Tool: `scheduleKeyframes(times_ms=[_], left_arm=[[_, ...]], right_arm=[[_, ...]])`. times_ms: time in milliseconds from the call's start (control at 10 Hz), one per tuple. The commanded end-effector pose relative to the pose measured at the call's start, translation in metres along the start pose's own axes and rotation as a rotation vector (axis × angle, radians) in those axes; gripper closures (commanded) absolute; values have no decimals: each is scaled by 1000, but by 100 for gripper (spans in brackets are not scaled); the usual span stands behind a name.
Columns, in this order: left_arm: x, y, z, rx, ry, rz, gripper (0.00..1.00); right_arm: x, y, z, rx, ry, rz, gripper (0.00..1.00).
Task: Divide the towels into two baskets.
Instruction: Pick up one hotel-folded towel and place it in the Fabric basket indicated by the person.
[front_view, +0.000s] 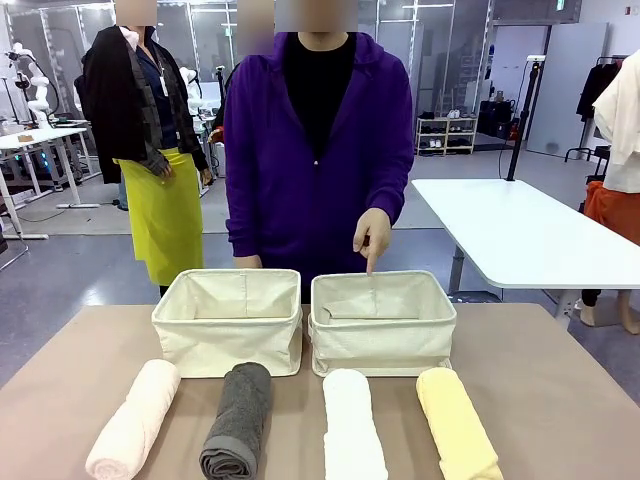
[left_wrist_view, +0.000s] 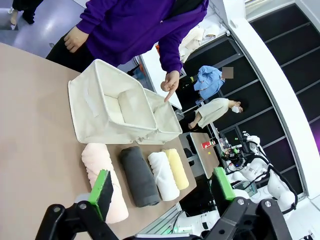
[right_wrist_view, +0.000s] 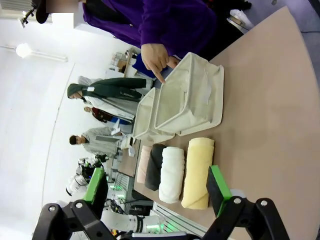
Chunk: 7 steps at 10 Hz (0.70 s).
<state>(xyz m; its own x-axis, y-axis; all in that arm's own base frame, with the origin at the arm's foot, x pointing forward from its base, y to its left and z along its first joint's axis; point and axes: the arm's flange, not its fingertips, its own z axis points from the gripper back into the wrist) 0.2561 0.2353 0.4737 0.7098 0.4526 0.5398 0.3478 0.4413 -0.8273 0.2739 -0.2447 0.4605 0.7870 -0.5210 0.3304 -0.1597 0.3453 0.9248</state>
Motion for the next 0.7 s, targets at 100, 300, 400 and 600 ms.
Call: scheduleKeyframes(times_ms=[100,300,400,600], left_arm=[[2,-1,3,-18,-8,-9,0],[2,-1,3,-18,-8,-9,0],[2,-1,3,-18,-8,-9,0],[2,-1,3,-18,-8,-9,0]], right_arm=[[-8,34,-79,-178,219,38,0],[-15,48,-143,-287,340,27,0],[-24,51,-173,-369,400,25,0],[-51,49,-228,-477,471,26,0]])
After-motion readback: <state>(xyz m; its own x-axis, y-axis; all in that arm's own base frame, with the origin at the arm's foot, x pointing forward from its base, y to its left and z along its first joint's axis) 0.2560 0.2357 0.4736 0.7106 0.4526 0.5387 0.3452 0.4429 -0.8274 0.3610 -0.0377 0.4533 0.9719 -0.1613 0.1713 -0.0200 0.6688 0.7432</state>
